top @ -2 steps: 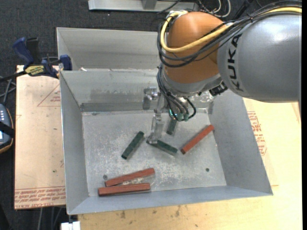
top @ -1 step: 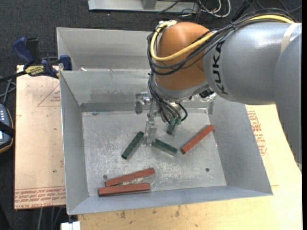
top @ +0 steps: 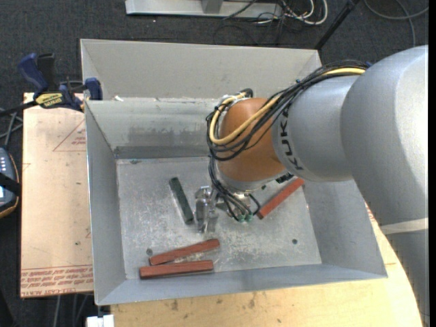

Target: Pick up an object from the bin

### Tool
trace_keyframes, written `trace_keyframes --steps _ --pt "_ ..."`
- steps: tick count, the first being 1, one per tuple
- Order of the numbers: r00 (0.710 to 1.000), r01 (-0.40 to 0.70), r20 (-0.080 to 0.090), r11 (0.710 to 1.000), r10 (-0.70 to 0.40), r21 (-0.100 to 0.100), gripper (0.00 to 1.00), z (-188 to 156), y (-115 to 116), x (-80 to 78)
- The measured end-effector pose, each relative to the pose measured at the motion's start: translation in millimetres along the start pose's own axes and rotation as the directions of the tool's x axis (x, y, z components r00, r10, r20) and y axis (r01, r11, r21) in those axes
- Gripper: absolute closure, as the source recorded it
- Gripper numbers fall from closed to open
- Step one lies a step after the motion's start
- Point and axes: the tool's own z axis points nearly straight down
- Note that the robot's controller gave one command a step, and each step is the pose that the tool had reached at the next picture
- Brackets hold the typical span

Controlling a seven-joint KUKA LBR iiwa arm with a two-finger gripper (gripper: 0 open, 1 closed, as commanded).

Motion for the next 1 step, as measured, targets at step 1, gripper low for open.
trace_keyframes --steps 1 --pt "1.0 0.0 0.0 1.0 0.0 0.0 1.0 0.0 -0.1 0.0"
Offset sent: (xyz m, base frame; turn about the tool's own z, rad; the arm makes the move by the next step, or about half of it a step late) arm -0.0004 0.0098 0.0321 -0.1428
